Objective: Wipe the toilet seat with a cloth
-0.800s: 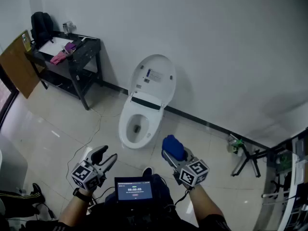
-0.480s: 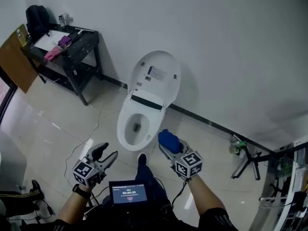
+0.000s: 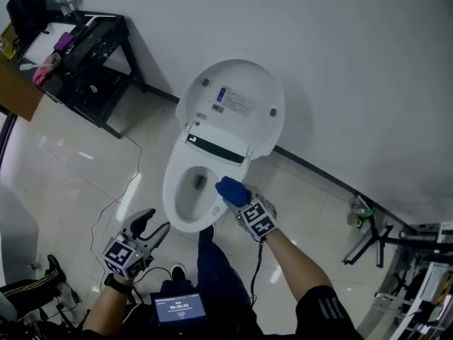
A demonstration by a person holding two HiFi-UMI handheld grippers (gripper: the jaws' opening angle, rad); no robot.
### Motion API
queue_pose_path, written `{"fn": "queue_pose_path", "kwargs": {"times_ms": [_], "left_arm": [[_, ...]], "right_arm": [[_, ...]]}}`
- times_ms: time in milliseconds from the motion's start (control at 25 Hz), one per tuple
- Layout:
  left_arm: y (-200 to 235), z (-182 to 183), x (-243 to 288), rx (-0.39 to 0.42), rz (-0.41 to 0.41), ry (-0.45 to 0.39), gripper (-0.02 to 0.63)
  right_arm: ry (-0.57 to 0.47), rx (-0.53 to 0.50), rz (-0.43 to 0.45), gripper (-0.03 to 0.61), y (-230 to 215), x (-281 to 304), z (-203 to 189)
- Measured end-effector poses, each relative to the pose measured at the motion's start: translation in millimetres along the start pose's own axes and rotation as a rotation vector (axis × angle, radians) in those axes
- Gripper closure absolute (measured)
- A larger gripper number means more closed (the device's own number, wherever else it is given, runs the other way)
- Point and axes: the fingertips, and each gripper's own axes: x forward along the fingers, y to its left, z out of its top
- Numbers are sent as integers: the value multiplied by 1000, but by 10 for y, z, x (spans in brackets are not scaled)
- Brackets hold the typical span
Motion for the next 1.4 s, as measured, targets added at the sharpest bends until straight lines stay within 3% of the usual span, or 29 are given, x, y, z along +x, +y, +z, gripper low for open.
{"fn": "queue_pose_path", "kwargs": {"times_ms": [160, 360, 520, 680, 840, 1040, 1240, 1400], "left_arm": [[408, -257, 539, -29, 24, 53, 379], [639, -654, 994, -133, 39, 104, 379], [802, -859, 1176, -209, 72, 114, 379], [987, -1266, 1180, -205, 94, 141, 379], [1012, -1310, 1293, -245, 90, 129, 379], [916, -1260, 1460, -224, 54, 128, 379], [801, -1221, 1461, -222, 42, 144, 379], [758, -1309, 1368, -205, 40, 117, 379]], "right_arm": [[145, -107, 47, 373, -409, 944, -513], [306, -331, 93, 373, -659, 1944, -1072], [377, -480, 68, 374, -841, 2613, -1408], [457, -594, 54, 374, -904, 2955, -1776], [445, -573, 67, 374, -895, 3031, -1865], [456, -493, 64, 374, -1042, 2875, -2002], [500, -264, 50, 375, -1191, 2482, -2322], [513, -56, 95, 376, -968, 2242, -2594]]}}
